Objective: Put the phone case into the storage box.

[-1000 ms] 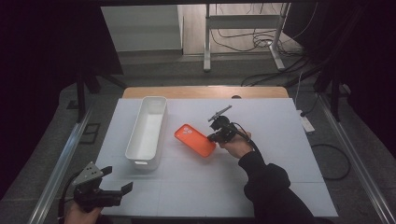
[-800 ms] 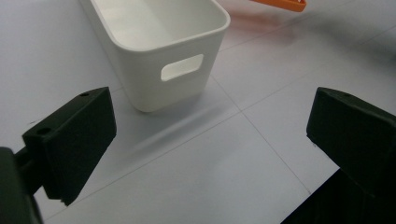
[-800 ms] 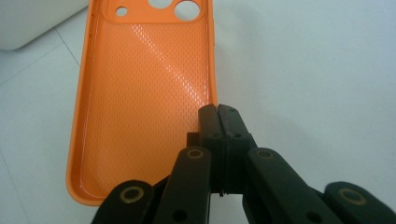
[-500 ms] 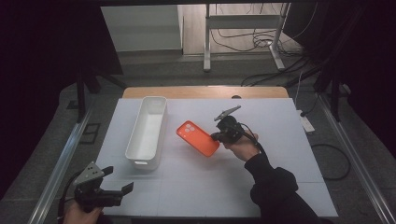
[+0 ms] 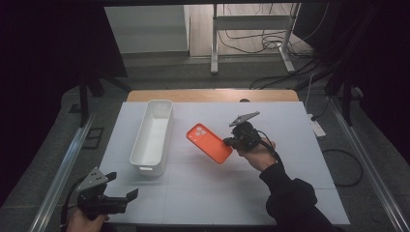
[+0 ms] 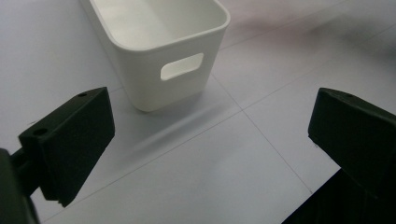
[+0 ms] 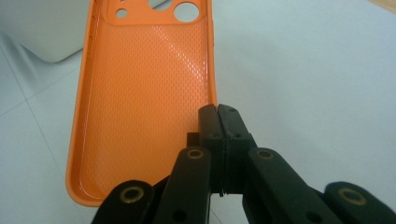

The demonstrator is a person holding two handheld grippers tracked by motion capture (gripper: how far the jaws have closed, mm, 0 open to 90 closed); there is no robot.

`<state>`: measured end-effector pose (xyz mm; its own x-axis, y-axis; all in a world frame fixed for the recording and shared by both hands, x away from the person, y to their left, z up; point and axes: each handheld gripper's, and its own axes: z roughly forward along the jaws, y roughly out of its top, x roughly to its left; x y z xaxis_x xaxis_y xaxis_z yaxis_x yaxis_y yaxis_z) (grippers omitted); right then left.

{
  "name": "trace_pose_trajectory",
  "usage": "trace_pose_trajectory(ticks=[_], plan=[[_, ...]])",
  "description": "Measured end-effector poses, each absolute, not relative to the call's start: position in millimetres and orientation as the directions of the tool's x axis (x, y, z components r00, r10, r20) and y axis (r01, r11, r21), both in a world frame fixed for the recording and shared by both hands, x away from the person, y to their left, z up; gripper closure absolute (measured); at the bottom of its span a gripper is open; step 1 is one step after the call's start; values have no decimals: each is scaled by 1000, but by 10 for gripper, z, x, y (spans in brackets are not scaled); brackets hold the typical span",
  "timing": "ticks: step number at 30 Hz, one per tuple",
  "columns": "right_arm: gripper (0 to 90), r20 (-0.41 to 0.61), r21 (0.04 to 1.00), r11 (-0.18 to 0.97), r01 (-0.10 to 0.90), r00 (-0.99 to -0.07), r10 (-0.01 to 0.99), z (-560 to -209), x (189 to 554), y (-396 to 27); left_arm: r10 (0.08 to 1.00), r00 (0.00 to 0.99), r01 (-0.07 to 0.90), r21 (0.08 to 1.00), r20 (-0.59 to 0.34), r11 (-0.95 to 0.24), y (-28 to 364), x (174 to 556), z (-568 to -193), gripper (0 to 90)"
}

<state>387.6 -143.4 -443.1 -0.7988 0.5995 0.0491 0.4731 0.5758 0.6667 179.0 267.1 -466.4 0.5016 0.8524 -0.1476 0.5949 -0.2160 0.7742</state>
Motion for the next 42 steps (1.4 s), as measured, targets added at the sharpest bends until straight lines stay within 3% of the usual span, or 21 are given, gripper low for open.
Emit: trace_pose_trajectory(ticks=[21, 42], plan=[[886, 48, 730, 523, 440, -797, 602, -4276, 3575, -1591, 867, 462, 634, 753, -188, -175, 2703, 1834, -4673, 0], [886, 17, 787, 480, 388, -791, 612, -4177, 3275, -1734, 820, 519, 624, 763, -241, -171, 2596, 1944, -4589, 0]])
